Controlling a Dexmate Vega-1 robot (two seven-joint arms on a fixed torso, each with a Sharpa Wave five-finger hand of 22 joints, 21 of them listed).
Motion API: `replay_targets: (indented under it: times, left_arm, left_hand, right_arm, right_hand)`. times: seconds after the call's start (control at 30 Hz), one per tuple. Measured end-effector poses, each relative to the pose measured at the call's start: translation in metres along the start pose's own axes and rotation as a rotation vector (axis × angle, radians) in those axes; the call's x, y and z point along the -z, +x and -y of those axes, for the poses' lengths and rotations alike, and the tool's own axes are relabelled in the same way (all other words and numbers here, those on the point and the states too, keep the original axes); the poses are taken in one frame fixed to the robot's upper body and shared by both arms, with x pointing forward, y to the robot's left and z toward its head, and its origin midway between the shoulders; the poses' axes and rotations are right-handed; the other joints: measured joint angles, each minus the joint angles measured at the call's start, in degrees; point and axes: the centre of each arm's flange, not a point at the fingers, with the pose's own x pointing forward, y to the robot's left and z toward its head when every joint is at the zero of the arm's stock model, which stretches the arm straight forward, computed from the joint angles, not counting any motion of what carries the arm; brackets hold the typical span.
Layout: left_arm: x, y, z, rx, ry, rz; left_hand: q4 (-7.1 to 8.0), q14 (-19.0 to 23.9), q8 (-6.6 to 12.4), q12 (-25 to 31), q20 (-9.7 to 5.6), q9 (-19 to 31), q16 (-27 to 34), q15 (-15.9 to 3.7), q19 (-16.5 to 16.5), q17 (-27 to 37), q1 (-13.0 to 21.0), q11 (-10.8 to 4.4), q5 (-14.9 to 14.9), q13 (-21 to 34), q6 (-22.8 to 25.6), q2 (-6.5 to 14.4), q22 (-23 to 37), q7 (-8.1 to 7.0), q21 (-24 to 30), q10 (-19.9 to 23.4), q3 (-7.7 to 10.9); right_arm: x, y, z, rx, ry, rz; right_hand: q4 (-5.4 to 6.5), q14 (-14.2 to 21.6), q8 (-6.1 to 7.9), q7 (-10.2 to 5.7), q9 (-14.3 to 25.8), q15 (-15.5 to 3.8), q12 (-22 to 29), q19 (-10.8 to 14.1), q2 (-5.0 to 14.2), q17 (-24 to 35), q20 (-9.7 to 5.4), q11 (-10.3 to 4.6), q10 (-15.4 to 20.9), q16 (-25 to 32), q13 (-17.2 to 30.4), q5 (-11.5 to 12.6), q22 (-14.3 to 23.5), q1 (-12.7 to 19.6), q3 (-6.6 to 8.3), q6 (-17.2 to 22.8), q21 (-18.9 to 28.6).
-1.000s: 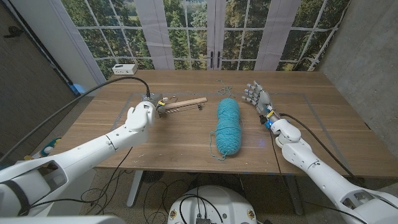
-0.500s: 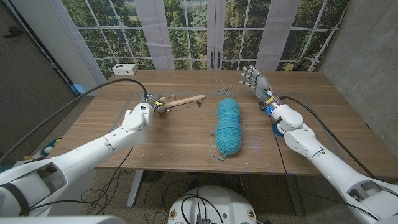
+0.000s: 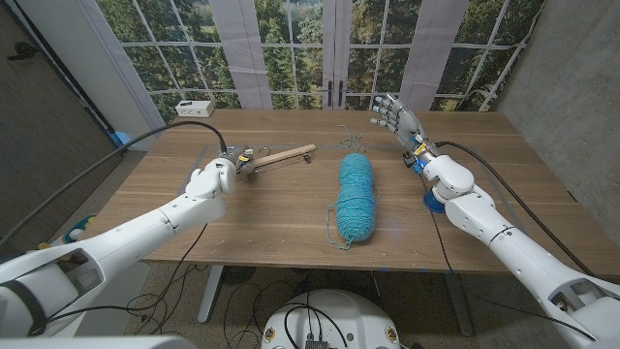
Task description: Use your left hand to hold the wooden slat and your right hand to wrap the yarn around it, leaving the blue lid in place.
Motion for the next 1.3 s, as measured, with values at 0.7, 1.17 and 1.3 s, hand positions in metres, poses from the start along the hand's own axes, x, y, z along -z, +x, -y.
replay_targets:
  times: [0.7,1.17,1.3]
  left_arm:
    - [0.012,-0.004,0.016,-0.158,-0.249,0.104]
    - [0.027,-0.023,-0.018,-0.305,-0.280,0.148]
    - [0.030,-0.029,-0.029,-0.355,-0.272,0.168]
  left_hand:
    - [-1.11,2.8,2.33,4.3,-0.68,0.8,18.4,1.65,2.1,8.7,7.6,4.04,-0.9,6.7,10.0,-6.8,2.6,3.18,15.0,11.6,1.25]
    - [-0.47,10.5,2.34,4.6,-5.42,0.7,19.0,4.22,6.8,14.7,7.9,4.65,-0.4,10.0,13.4,-7.2,2.5,5.33,17.3,14.3,-0.40]
    - [-0.49,10.5,2.34,4.6,-5.29,0.7,19.0,4.23,6.7,16.4,7.9,4.65,0.1,10.0,13.5,-7.2,2.4,5.33,17.4,14.3,-0.44]
  right_arm:
    - [-0.005,-0.013,0.000,0.028,-0.033,-0.015]
    - [-0.011,-0.025,-0.008,0.065,-0.091,-0.030]
    - [-0.015,-0.030,-0.012,0.070,-0.107,-0.031]
  right_hand:
    - [0.00,0.0,0.00,0.32,0.0,-0.01,0.0,0.3,0.00,0.0,0.31,0.31,0.3,0.0,0.0,0.0,0.0,0.0,0.00,0.3,-0.4]
    - [-0.67,0.2,0.00,0.31,0.0,-0.24,0.0,0.3,0.39,0.0,0.30,-0.11,0.7,0.0,0.0,0.0,0.0,0.4,0.20,0.3,-0.6]
    - [-1.14,0.3,0.00,0.11,0.0,-0.33,0.0,0.3,0.78,0.0,0.30,-0.10,0.7,0.0,0.0,0.0,0.0,0.8,0.34,0.5,-0.9]
